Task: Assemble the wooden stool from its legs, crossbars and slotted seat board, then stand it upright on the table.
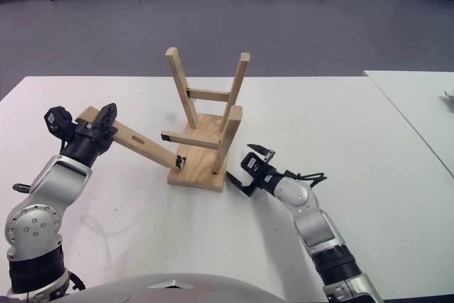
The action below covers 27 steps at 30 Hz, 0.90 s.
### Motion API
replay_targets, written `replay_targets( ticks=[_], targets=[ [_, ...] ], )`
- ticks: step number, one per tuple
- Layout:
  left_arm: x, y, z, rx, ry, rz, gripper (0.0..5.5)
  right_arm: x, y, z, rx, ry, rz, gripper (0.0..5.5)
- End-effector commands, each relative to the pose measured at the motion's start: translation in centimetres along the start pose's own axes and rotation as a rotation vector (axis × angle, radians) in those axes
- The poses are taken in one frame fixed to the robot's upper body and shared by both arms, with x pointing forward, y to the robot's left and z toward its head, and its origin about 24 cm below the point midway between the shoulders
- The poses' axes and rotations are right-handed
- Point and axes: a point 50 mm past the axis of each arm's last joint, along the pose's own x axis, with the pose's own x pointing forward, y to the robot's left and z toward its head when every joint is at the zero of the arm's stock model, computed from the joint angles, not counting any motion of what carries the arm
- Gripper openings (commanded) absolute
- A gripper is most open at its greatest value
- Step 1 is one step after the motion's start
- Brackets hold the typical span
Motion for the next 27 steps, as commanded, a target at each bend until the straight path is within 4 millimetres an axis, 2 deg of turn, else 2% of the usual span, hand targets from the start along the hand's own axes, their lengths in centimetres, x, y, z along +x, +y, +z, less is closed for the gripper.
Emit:
replay_targets(
  ticks=[1,5,10,11,13,16,18,20,22,24,25,27],
  targets=[
    [0.7,-0.5,-1.2,0.046,0.025,-0.013,1.01,-0.3,0.1,-0.6,-0.021,0.045,0.005,5.40],
    [1.3,-1.0,-1.2,0.233,0.032,-0.056,1.01,-0.7,0.0,-0.2,-0.041,0.047,-0.010,5.40],
    [1.4,-1.7,-1.9,0.353,0.087,-0.084,1.01,-1.6,-1.0,1.0,-0.034,0.013,-0.077,5.40],
    [1.2,-1.9,-2.2,0.366,0.103,-0.080,1.01,-1.9,-1.6,1.8,-0.006,-0.021,-0.111,5.40],
    [0.7,-2.0,-3.2,0.377,0.137,-0.059,1.01,-2.3,-3.0,4.6,0.093,-0.168,-0.195,5.40],
    [0.5,-2.2,-4.0,0.400,0.156,-0.042,1.01,-3.7,-3.8,8.4,0.203,-0.368,-0.224,5.40],
    [0.8,-2.3,-3.9,0.401,0.148,-0.020,1.01,-6.0,-3.4,11.2,0.278,-0.547,-0.181,5.40],
    [1.1,-2.4,-3.9,0.395,0.146,0.004,1.01,-7.9,-3.2,13.0,0.366,-0.674,-0.157,5.40],
    [1.3,-2.8,-4.1,0.395,0.148,0.017,1.01,-8.4,-4.4,13.3,0.419,-0.681,-0.226,5.40],
    [1.3,-3.5,-4.5,0.420,0.161,-0.008,1.01,-8.0,-6.0,13.0,0.403,-0.603,-0.344,5.40],
    [1.3,-3.7,-4.6,0.440,0.166,-0.018,1.01,-7.8,-6.2,13.5,0.392,-0.600,-0.367,5.40],
    [1.3,-3.9,-4.8,0.485,0.176,-0.030,1.01,-7.0,-5.4,16.3,0.370,-0.666,-0.323,5.40]
  ],
)
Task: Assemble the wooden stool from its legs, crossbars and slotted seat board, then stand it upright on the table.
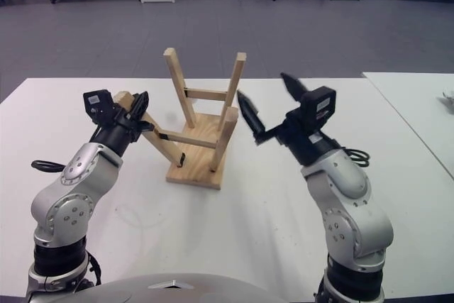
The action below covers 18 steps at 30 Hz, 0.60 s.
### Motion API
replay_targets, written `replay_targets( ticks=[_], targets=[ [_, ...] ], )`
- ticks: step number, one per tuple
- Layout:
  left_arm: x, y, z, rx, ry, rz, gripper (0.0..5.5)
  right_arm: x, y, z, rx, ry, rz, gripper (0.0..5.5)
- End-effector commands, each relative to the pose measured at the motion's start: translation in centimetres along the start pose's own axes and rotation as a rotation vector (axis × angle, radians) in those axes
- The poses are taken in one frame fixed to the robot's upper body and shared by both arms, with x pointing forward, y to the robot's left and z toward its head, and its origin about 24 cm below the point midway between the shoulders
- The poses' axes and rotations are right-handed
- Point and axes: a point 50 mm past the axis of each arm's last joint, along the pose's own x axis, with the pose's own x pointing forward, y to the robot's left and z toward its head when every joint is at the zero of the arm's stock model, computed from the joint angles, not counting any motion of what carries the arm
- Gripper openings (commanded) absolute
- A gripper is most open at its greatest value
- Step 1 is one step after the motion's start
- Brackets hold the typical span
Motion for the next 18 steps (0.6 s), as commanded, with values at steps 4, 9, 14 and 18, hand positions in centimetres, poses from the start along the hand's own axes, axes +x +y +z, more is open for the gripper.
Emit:
replay_targets(
  ticks=[4,9,14,18],
  targets=[
    [0.4,0.0,-3.0,0.194,0.186,0.021,1.01,5.5,6.6,3.2,-0.171,-0.044,0.117,5.40],
    [0.9,-0.6,-3.2,0.284,0.197,-0.005,1.03,6.9,8.2,-0.1,-0.481,0.186,0.116,5.40],
    [1.3,-0.8,-3.4,0.297,0.197,-0.002,1.07,6.5,9.7,-6.6,-0.782,0.478,0.336,5.40],
    [1.2,-0.8,-4.5,0.245,0.252,-0.020,1.08,5.3,9.1,-10.7,-0.899,0.726,0.426,5.40]
  ],
)
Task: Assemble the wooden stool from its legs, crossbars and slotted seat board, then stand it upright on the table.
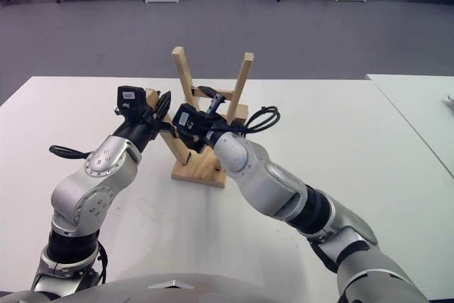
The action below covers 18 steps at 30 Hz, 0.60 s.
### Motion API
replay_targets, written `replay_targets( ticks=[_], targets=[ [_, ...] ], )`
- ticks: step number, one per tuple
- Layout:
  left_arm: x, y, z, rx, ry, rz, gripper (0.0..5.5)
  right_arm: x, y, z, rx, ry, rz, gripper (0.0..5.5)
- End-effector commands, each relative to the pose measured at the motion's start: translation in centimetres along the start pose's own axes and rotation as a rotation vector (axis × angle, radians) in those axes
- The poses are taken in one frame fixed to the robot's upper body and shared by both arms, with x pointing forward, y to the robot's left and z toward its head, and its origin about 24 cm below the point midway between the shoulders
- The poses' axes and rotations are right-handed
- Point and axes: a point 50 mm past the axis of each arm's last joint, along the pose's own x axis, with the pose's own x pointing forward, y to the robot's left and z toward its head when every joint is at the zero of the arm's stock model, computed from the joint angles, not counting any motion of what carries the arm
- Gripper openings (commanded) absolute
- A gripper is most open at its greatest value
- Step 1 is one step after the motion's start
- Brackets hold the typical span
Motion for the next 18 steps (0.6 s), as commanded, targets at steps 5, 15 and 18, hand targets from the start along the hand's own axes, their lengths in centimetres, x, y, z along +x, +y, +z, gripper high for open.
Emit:
replay_targets(
  ticks=[5,15,18],
  targets=[
    [-0.2,-0.5,-3.1,-0.005,0.173,-0.045,1.08,-0.1,3.4,-5.1,-0.021,0.292,0.202,5.40],
    [-2.4,-0.7,8.3,-0.200,-0.262,-0.403,2.71,-2.1,-4.4,-2.9,-0.186,0.009,-0.031,5.40],
    [-1.6,1.0,11.1,-0.130,-0.308,-0.448,3.15,-3.4,-8.6,-1.1,-0.159,-0.161,-0.169,5.40]
  ],
)
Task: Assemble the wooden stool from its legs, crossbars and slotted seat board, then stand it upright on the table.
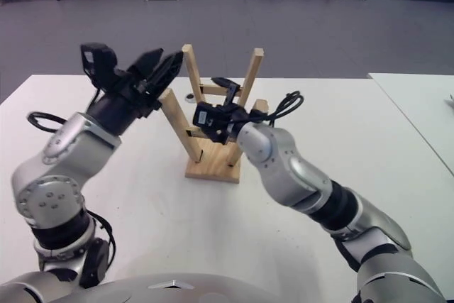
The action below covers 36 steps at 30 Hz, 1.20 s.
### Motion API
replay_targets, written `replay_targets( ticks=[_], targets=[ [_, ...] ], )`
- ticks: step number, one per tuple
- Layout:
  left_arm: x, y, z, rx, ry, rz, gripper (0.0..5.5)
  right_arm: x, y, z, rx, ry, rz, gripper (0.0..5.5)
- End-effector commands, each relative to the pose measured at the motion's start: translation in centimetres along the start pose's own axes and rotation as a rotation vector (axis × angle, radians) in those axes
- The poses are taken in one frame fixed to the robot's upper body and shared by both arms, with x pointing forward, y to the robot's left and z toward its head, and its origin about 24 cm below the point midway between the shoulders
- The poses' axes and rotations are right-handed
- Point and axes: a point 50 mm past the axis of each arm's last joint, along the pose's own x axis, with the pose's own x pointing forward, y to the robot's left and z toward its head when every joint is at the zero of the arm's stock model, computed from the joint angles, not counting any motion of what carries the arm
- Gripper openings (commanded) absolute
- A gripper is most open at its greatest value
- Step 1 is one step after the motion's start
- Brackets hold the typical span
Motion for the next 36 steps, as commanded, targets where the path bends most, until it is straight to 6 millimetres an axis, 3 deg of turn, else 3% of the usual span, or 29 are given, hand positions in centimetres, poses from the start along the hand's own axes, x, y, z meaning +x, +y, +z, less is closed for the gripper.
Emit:
replay_targets(
  ticks=[1,5,7,8,9,11,13,15,18,21,23,24,26,28,30,33,35,36],
  targets=[
    [2.0,1.9,3.2,0.093,-0.010,-0.072,3.15,-1.6,-5.7,1.2,0.082,-0.191,-0.186,5.40],
    [5.4,2.5,5.4,0.132,0.019,-0.190,3.15,-4.2,-12.6,2.1,0.376,-0.406,-0.357,5.40],
    [5.9,2.4,3.2,0.143,0.119,-0.243,3.15,-5.2,-13.5,-0.1,0.634,-0.412,-0.341,5.40],
    [5.7,2.3,1.6,0.130,0.183,-0.263,3.15,-5.2,-12.7,-1.4,0.775,-0.412,-0.285,5.40],
    [5.3,2.7,-0.6,0.092,0.245,-0.261,3.15,-4.7,-10.5,-3.2,0.863,-0.339,-0.212,5.40],
    [4.0,4.3,-6.5,-0.001,0.416,-0.232,3.15,-3.4,-4.1,-6.6,1.054,-0.153,-0.045,5.40],
    [1.6,5.6,-12.8,0.067,0.656,-0.225,3.15,-2.6,1.4,-8.9,1.098,0.033,0.050,5.40],
    [0.5,5.8,-14.8,0.076,0.725,-0.247,3.15,-2.1,2.3,-9.3,1.095,0.060,0.045,5.40],
    [2.5,4.8,-12.9,0.041,0.611,-0.295,3.15,-1.4,-2.2,-8.0,1.127,-0.090,-0.059,5.40],
    [4.7,4.9,-7.4,-0.026,0.380,-0.281,3.15,-1.8,-6.3,-6.1,1.151,-0.285,-0.140,5.40],
    [4.8,6.3,-3.0,-0.035,0.207,-0.226,3.15,-3.0,-8.6,-7.5,1.155,-0.308,-0.251,5.40],
    [4.2,7.2,-1.5,-0.025,0.157,-0.191,3.15,-3.3,-8.8,-8.6,1.142,-0.277,-0.276,5.40],
    [2.2,9.8,-0.4,0.005,0.127,-0.067,3.15,-3.0,-6.4,-10.9,1.045,-0.119,-0.216,5.40],
    [0.1,11.8,0.2,-0.002,0.095,0.056,3.15,-2.5,-2.7,-11.3,0.920,-0.051,-0.053,5.40],
    [-2.1,13.1,0.5,-0.036,0.061,0.157,3.15,-2.3,0.0,-8.7,0.848,-0.160,0.089,5.40],
    [-6.5,14.8,-2.1,0.025,0.235,0.335,3.15,-2.4,1.7,-2.3,0.777,-0.391,0.205,5.40],
    [-9.2,15.0,-3.5,0.075,0.368,0.407,3.15,-2.5,0.9,0.2,0.673,-0.431,0.122,5.40],
    [-10.2,15.0,-4.1,0.115,0.437,0.428,3.15,-3.1,-0.6,0.9,0.640,-0.447,0.037,5.40]
  ],
)
